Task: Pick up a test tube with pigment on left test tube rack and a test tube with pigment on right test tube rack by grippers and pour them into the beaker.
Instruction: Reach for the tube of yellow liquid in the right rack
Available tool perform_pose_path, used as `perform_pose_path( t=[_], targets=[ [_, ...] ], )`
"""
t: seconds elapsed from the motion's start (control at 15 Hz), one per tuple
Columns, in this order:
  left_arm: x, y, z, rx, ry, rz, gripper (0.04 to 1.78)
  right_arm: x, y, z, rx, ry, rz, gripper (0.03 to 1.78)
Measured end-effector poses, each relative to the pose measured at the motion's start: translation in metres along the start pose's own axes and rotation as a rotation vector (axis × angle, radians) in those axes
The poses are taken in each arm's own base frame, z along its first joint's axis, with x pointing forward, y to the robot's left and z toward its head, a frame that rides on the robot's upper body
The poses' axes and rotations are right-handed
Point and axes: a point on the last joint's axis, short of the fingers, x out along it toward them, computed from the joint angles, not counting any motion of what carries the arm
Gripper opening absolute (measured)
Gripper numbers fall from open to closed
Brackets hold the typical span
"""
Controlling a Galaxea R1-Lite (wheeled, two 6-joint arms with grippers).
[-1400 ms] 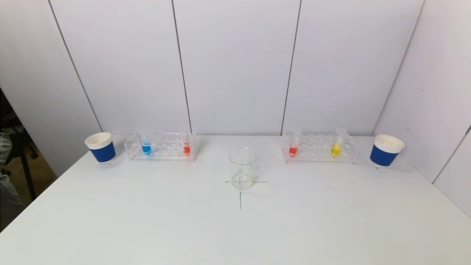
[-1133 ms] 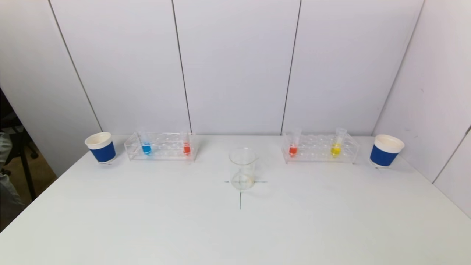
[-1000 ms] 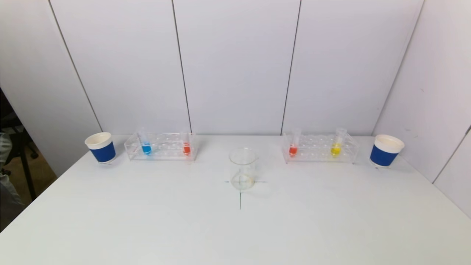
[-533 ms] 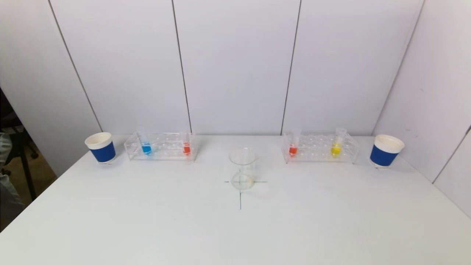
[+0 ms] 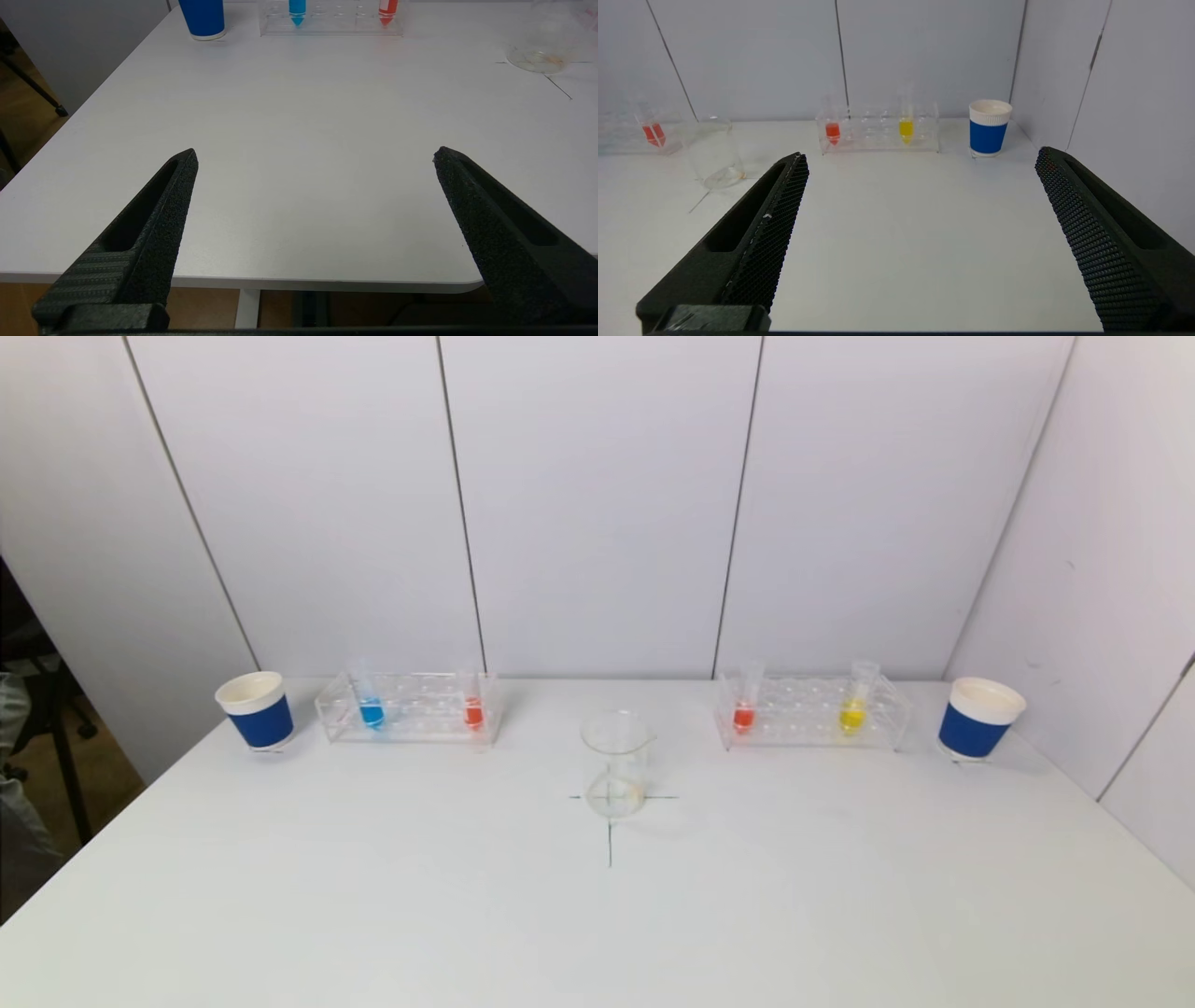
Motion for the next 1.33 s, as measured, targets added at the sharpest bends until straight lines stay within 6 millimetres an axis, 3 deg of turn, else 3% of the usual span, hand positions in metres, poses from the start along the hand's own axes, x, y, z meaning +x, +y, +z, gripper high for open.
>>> perform_pose_path(
  t=[0.27, 0.6, 0.93, 1.33],
  targets=[
    [0.0, 0.0, 0.0, 0.0, 0.0, 0.0, 1.76, 0.021, 0.002, 0.04, -0.009, 0.031, 0.039, 1.77],
    [0.0, 0.0, 0.0, 0.0, 0.0, 0.0, 1.76, 0.082, 0.004, 0.058, -0.012, 0.104, 0.056, 1.77],
    [0.0, 0.0, 0.0, 0.0, 0.0, 0.0, 1.76, 0.152, 0.005, 0.05, -0.003, 0.159, 0.064, 1.77],
    [0.0, 0.0, 0.0, 0.0, 0.0, 0.0, 1.76, 0.218, 0.008, 0.012, -0.001, 0.191, 0.071, 1.77]
  ],
)
